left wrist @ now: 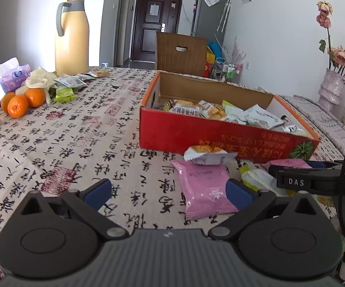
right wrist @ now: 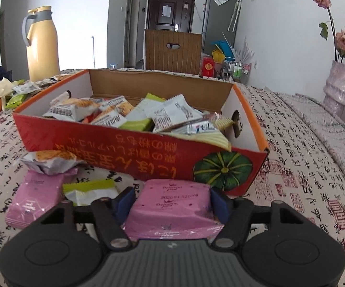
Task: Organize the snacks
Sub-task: 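Grasp the pink packet with the right gripper while the left gripper grasps a white packet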
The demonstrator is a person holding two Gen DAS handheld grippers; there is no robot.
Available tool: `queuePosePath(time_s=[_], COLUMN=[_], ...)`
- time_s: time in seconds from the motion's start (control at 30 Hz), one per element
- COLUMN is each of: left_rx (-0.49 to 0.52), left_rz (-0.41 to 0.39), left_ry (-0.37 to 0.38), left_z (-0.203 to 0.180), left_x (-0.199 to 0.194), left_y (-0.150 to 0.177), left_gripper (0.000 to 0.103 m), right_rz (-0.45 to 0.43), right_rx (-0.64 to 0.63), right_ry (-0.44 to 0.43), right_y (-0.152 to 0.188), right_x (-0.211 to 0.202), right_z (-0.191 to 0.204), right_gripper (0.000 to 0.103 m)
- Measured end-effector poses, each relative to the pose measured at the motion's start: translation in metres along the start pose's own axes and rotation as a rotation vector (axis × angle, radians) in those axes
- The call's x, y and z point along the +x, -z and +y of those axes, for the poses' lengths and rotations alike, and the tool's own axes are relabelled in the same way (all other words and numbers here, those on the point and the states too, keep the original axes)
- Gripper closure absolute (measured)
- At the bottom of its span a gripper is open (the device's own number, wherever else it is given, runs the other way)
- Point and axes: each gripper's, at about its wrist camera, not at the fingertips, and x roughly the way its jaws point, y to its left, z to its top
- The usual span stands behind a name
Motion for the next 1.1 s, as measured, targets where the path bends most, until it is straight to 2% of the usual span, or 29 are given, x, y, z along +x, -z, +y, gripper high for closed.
queuePosePath(time_s=[0.27,0.63,0.83,1.1], left_rx=[0.002,0.015,0.043,0.107], left_rz=[0.027,0.034,0.035,0.044], left_ry=[-0.002,-0.004,0.020,0.060], left_z=[0.000,-0.007,-0.025,-0.063], left_x=[0.006,0.007,0.004,0.002], left_y=[0.005,0.004,0.002,0.007], left_gripper=[0.000,0.000,0.000,0.000], right_rz=[-0.025,-0.127,-0.184,-0.205], right_rx=[0.003,0.072,0.122,0.167], right_ry=[-0.021,-0.045,-0.043,-0.047], right_y=[0.005,0.014,0.026,0.045], right_x=[-0.005,-0.038,-0.064,-0.079], right_z=[-0.004,-0.022,-0.043,-0.067], right_gripper=[0.040,0.042,0.042,0.042])
